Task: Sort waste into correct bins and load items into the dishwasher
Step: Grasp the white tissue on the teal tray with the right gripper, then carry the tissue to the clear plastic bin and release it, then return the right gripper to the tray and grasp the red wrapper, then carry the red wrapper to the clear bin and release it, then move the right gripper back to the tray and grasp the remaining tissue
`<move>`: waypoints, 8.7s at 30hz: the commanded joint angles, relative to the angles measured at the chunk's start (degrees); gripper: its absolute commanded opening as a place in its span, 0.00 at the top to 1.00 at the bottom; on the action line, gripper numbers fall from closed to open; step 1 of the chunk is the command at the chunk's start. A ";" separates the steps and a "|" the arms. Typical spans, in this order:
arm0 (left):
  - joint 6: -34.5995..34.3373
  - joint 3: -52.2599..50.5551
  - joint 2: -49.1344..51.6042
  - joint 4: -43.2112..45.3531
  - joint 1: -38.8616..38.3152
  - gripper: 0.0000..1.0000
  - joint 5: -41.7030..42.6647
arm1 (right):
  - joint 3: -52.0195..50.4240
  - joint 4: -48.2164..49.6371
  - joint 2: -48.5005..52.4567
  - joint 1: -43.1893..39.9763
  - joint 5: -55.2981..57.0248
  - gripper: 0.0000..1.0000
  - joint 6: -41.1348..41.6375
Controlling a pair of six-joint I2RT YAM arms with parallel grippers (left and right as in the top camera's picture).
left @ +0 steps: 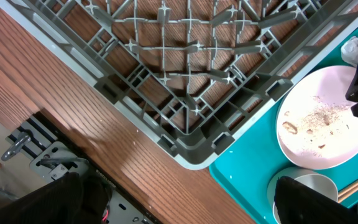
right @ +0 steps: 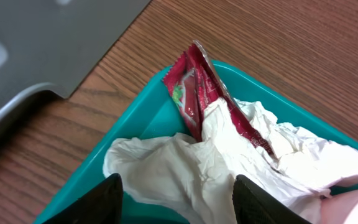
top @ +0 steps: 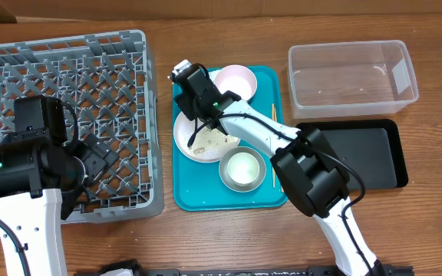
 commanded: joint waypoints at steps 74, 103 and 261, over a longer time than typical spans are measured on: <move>-0.57 -0.24 -0.44 0.00 0.35 0.00 0.39 | 5.09 -33.57 -25.20 -31.23 3.69 0.96 34.16; -0.57 -0.24 -0.44 0.00 0.35 0.00 0.39 | 4.22 -20.65 -21.16 -27.87 -32.22 0.07 29.00; -0.59 -0.24 -0.44 0.00 0.35 0.00 0.39 | 3.89 -4.37 -6.62 -2.99 8.35 0.00 27.69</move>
